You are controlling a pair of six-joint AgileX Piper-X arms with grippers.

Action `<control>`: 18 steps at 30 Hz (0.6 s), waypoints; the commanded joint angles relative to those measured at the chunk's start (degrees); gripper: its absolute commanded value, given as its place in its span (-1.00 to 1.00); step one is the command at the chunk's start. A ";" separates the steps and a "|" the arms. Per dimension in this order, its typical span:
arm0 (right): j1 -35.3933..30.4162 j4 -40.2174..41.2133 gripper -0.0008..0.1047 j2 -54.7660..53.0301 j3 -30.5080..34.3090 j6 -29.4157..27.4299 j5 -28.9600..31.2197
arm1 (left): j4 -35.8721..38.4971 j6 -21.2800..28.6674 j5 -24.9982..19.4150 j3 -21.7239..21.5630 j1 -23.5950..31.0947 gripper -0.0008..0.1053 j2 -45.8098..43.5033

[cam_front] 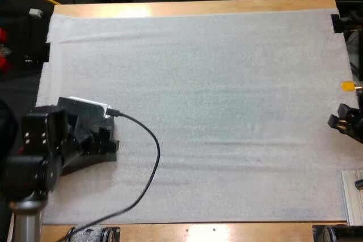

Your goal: Pick towel from pile, fold and stack

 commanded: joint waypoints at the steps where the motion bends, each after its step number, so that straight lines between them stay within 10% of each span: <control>1: -0.13 0.64 0.12 -2.04 -0.39 -1.36 1.21 | 0.97 0.26 -0.50 -0.34 -0.15 0.28 -1.48; 18: -0.13 6.37 0.12 -25.74 -0.39 -8.72 1.09 | 2.48 -2.29 0.22 -0.16 -0.15 0.28 -21.13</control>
